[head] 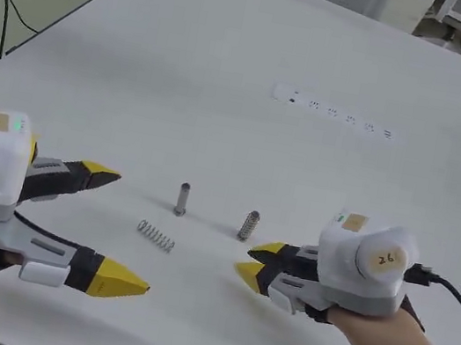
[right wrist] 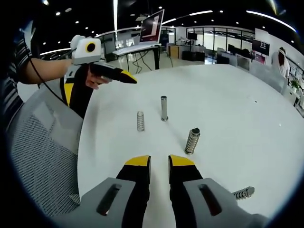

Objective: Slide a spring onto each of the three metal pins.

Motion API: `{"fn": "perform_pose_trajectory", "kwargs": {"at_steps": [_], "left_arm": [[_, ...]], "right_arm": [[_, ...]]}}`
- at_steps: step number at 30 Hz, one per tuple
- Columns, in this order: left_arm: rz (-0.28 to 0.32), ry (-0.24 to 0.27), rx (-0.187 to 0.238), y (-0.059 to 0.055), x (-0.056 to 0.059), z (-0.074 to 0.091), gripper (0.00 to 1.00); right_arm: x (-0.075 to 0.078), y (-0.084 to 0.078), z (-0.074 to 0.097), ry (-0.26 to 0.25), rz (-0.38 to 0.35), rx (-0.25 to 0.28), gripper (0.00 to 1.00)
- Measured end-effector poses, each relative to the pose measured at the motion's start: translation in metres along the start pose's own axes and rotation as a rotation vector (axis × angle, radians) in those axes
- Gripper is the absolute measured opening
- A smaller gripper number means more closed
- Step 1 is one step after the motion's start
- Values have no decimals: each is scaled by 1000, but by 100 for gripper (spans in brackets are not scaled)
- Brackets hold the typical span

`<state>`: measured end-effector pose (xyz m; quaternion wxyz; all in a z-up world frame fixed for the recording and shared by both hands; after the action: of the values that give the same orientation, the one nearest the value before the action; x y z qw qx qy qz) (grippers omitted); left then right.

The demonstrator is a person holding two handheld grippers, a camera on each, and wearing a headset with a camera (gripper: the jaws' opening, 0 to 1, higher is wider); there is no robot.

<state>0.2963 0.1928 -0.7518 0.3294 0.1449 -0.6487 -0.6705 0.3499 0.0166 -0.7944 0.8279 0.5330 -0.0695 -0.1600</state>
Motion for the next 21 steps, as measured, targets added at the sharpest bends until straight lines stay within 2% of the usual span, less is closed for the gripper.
{"fn": "perform_pose_trajectory", "kwargs": {"at_steps": [9, 21], "left_arm": [[2, 5, 0, -1, 0, 1, 98], [2, 10, 10, 0, -1, 2, 98]], "right_arm": [[-12, 15, -20, 34, 0, 27, 13], [-26, 35, -53, 88, 51, 35, 13]]}}
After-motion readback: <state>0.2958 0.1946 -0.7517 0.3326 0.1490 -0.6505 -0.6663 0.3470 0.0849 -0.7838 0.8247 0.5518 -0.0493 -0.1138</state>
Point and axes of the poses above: the centre of the closed fingertips' face, and the gripper's own axes: z roughly backward along the fingers, x roughly to its right, y roughly out of its top, the point moved 5 cm from there along z, roughly backward along the fingers, and after that the axes turned 13 degrees about x, right-handed, at the moved point
